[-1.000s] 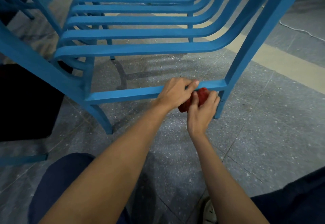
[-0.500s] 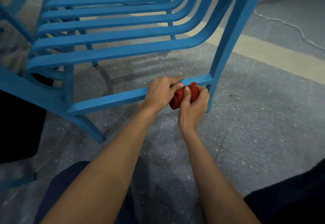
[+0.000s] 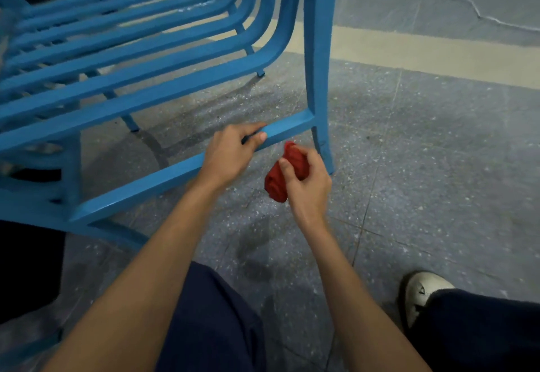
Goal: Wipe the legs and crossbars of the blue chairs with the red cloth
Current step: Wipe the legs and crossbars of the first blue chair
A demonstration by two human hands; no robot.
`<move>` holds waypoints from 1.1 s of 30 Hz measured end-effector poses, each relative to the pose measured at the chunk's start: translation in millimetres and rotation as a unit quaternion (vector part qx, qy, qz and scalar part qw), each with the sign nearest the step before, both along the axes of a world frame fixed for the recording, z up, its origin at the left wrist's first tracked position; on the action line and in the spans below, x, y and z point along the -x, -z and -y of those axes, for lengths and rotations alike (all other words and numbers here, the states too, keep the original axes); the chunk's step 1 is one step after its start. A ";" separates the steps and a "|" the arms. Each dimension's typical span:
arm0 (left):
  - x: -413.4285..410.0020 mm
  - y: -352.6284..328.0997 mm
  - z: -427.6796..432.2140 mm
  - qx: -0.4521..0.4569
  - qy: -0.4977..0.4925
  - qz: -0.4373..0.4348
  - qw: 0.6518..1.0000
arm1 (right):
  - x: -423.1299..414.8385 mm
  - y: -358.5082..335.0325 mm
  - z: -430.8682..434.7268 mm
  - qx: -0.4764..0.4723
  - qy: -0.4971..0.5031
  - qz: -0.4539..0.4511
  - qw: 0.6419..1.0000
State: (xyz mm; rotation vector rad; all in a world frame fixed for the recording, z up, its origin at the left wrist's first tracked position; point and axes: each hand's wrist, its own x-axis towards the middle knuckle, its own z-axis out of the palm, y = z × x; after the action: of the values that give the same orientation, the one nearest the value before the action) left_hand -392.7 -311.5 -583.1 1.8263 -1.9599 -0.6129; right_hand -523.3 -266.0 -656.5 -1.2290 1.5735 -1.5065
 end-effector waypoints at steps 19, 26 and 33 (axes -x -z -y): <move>58.7 12.3 48.5 0.038 0.084 -0.069 0.993 | 67.2 142.5 70.9 -0.317 0.159 0.258 0.899; 59.9 12.9 48.3 0.038 0.068 -0.078 0.994 | 49.9 128.3 70.0 -0.248 0.191 0.211 0.926; 59.7 14.5 48.5 0.043 0.073 -0.085 0.993 | 54.1 133.6 85.0 -0.286 0.244 0.263 0.889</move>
State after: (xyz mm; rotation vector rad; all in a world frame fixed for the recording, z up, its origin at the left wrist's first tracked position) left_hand -452.4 -360.1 -597.5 1.5361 -1.9858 -0.6928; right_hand -577.3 -351.0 -790.1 -0.0707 1.8085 -1.3397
